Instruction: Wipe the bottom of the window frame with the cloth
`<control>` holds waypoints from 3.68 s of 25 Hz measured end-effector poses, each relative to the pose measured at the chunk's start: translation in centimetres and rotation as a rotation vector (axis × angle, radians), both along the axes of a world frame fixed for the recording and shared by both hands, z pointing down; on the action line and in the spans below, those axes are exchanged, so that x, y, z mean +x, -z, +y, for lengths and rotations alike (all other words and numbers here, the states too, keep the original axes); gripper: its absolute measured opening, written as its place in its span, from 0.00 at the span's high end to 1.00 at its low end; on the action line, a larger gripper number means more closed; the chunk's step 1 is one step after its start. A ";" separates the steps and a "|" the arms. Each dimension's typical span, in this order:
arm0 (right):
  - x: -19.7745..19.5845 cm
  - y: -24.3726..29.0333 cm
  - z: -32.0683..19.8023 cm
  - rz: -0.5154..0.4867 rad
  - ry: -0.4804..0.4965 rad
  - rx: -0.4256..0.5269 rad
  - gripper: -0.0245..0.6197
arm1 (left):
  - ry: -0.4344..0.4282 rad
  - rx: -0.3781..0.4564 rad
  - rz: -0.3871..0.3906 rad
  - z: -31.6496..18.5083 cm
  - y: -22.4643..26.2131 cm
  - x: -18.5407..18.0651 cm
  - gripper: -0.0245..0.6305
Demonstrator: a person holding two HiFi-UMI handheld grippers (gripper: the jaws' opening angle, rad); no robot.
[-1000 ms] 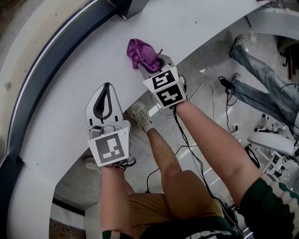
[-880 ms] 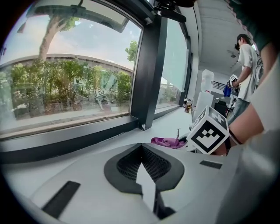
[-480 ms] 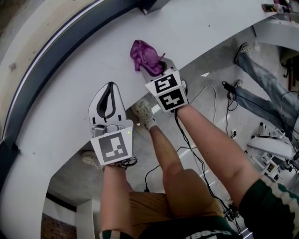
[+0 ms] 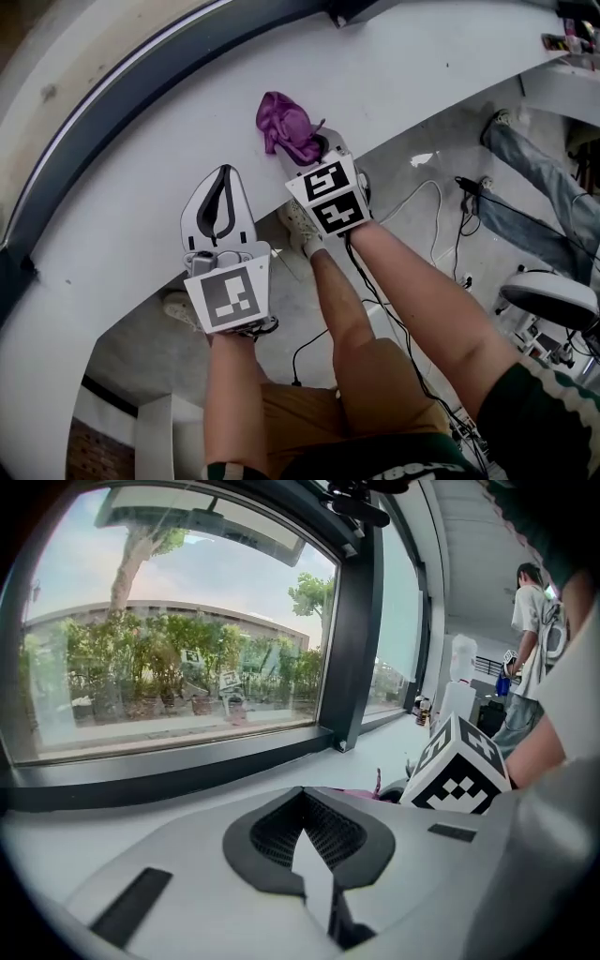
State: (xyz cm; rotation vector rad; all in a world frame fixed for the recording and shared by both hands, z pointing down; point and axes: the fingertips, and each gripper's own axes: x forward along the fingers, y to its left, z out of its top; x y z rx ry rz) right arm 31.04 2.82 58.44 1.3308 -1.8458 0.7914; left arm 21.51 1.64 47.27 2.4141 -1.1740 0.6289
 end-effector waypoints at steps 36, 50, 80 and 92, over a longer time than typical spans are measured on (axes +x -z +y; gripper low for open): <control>-21.9 -0.7 0.7 -0.036 0.279 -0.015 0.73 | 0.262 0.006 -0.031 2.5 0.5 -20.7 0.96; -29.8 -0.8 1.2 -0.051 0.377 -0.019 0.73 | 0.378 0.002 -0.052 3.8 0.2 -28.8 0.96; -45.2 -0.5 2.2 -0.078 0.549 -0.008 0.73 | 0.543 -0.005 -0.091 6.9 0.6 -43.8 0.96; -51.2 -0.3 2.9 -0.094 0.606 0.000 0.73 | 0.579 -0.006 -0.111 8.5 0.9 -48.1 0.96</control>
